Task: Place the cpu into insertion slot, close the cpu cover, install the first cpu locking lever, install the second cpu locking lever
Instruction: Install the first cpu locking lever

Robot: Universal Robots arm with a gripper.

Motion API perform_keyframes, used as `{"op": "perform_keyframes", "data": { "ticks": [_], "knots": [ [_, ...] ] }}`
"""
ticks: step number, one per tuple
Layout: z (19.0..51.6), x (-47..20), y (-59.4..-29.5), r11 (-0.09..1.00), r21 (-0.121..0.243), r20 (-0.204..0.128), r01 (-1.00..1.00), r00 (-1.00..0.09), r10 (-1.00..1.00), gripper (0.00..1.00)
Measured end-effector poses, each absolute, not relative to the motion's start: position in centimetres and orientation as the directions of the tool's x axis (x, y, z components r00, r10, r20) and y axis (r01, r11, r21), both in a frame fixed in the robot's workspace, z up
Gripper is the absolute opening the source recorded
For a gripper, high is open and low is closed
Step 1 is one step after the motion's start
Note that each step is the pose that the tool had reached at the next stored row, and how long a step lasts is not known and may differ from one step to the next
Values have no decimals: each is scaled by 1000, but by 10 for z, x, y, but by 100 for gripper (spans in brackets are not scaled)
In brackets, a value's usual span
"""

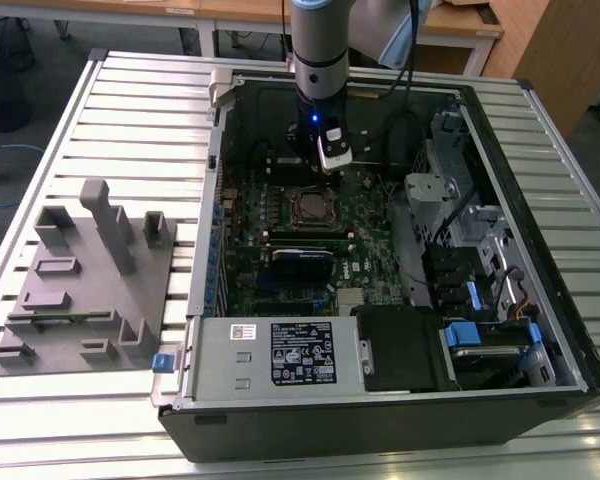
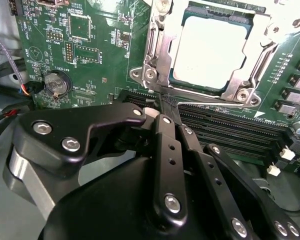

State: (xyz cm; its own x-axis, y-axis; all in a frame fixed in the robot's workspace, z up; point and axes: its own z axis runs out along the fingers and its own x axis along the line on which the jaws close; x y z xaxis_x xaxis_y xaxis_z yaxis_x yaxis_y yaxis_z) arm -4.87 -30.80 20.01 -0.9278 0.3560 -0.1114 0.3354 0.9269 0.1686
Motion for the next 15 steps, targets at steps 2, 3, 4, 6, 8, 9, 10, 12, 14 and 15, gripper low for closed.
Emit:
{"op": "perform_keyframes", "data": {
  "ticks": [2, 3, 4, 6, 8, 9, 10, 12, 14, 15],
  "knots": [
    [200, -49, -308, 927, 169, -112, 335, -928, 356, 10],
    [200, -49, -308, 927, 169, -112, 335, -928, 356, 10],
    [200, -49, -308, 927, 169, -112, 335, -928, 356, 10],
    [200, -49, -308, 926, 171, -111, 335, -928, 356, 10],
    [200, -49, -308, 924, 186, -107, 335, -928, 358, 10],
    [200, -49, -308, 923, 190, -106, 335, -927, 359, 10],
    [200, -49, -308, 923, 191, -106, 335, -927, 359, 10],
    [200, -49, -308, 923, 191, -106, 335, -927, 359, 10],
    [200, -49, -308, 923, 191, -107, 335, -927, 359, 10],
    [200, -49, -308, 923, 191, -107, 335, -927, 358, 10]
  ]
}}
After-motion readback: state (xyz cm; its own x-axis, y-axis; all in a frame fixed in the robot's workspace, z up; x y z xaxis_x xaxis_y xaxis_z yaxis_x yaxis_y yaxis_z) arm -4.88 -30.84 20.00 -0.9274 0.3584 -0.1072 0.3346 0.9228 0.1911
